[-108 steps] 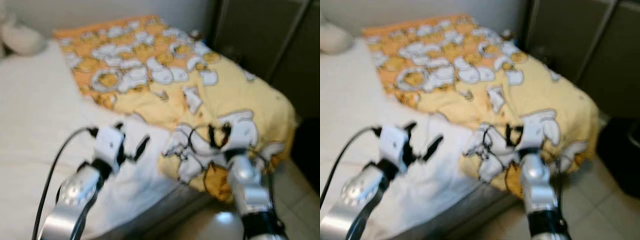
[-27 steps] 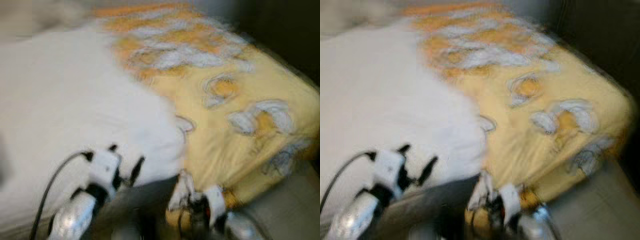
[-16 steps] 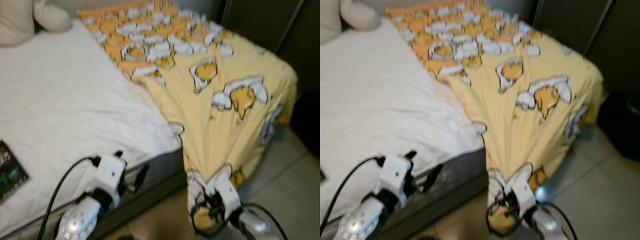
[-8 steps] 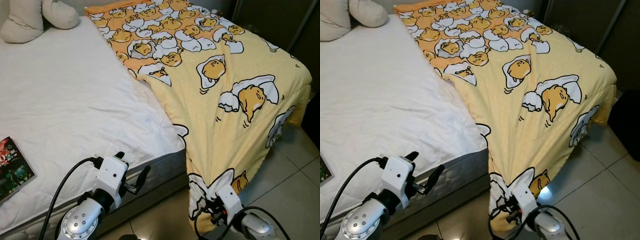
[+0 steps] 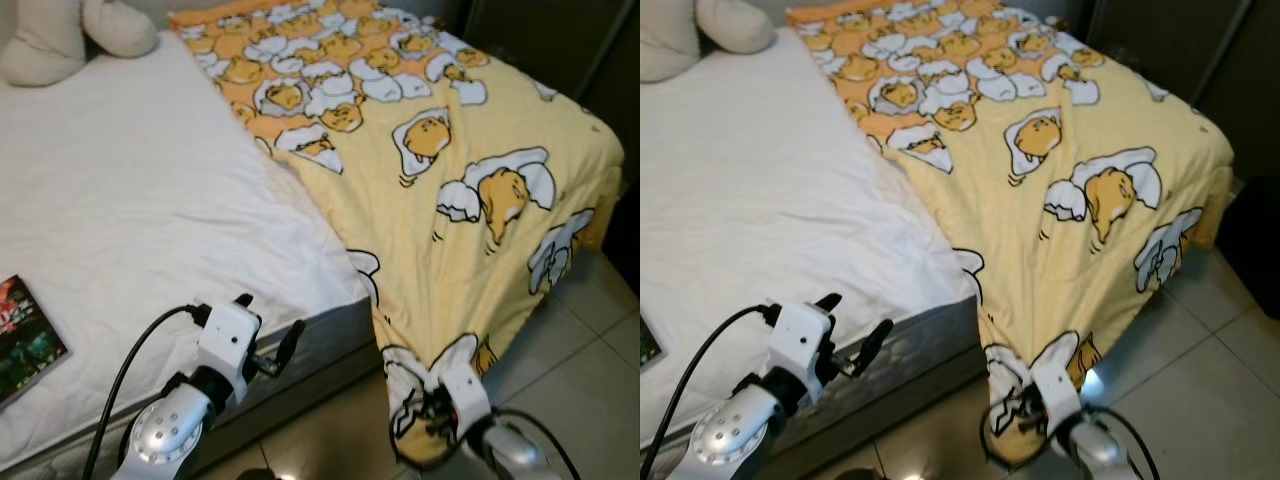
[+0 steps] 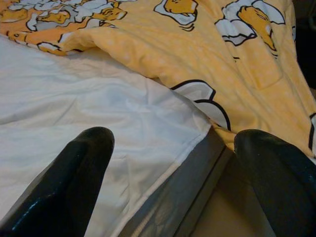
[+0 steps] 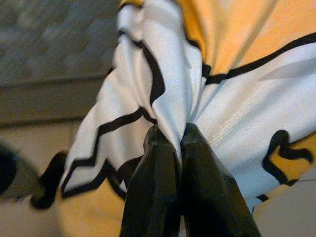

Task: Clean up the room

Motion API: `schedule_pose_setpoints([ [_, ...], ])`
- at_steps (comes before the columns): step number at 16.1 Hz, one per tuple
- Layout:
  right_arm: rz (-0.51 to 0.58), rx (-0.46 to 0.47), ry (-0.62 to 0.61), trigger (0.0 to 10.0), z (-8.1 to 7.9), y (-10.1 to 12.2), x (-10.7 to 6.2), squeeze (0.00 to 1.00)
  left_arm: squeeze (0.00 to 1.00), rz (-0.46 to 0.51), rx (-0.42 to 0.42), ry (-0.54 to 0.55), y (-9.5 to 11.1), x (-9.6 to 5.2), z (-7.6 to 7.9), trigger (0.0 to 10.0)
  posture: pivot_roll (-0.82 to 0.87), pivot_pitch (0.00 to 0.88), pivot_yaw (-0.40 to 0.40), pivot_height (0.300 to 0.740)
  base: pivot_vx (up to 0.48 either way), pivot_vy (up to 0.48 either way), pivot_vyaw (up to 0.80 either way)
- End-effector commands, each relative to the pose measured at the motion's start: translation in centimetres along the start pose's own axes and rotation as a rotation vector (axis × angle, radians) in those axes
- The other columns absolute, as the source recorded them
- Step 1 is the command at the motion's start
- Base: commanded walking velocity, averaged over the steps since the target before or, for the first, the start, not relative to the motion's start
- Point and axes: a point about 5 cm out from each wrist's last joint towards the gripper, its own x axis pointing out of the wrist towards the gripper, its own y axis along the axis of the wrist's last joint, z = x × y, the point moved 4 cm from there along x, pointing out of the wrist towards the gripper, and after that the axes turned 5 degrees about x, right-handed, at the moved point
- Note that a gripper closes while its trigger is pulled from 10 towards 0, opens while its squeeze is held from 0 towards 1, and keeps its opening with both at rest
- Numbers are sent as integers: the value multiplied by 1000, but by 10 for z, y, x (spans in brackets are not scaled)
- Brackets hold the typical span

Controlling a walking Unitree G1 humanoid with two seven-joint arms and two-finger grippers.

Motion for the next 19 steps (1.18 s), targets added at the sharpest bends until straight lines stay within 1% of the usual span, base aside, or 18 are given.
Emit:
schedule_pose_setpoints([
  [1,64,40,-22,10000,-1,15,4,0,0,-6,9,9,-3,2,-1,10000,34,58,20,721,0,0,0],
  [2,63,44,-28,10000,0,15,5,0,0,-4,7,10,-2,3,-1,10000,32,54,17,721,0,0,0],
  [6,46,10,-40,10000,-1,15,7,0,0,10,0,8,-1,10,2,10000,20,37,9,721,0,0,0],
  [7,48,23,-42,10000,-1,15,7,1000,0,15,-2,8,0,11,2,10000,18,33,7,721,0,0,0],
  [8,42,40,-28,10000,-2,13,6,1000,0,18,-3,8,0,12,1,10000,17,32,7,721,0,0,0],
  [10,-3,35,-21,10000,-2,2,3,1000,0,21,-5,7,0,14,2,10000,15,31,7,721,0,0,0],
  [11,-10,40,-13,10000,-2,1,3,1000,0,21,-5,6,0,14,2,10000,13,31,7,721,0,0,0],
  [13,18,49,-23,10000,2,5,2,1000,0,24,5,-1,0,16,3,10000,8,29,8,721,0,0,0],
  [14,51,61,-50,10000,6,10,1,1000,0,25,13,-1,0,17,3,10000,8,28,7,721,0,0,0],
  [15,136,64,-80,10000,9,25,0,1000,0,25,14,10,0,18,1,10000,5,23,6,721,0,0,0],
  [16,210,60,-92,10000,8,39,-1,1000,0,23,18,26,-1,19,-1,10000,3,14,2,721,0,0,0],
  [17,284,51,-90,10000,4,52,-4,1000,0,22,18,51,-2,20,-4,10000,0,5,0,721,0,0,0],
  [18,373,42,-106,10000,3,69,-10,1000,0,29,18,88,-1,23,-9,10000,-5,0,-3,721,0,0,0],
  [19,437,34,-127,10000,4,83,-14,1000,0,36,15,111,0,26,-12,10000,-14,0,-6,721,0,0,0],
])
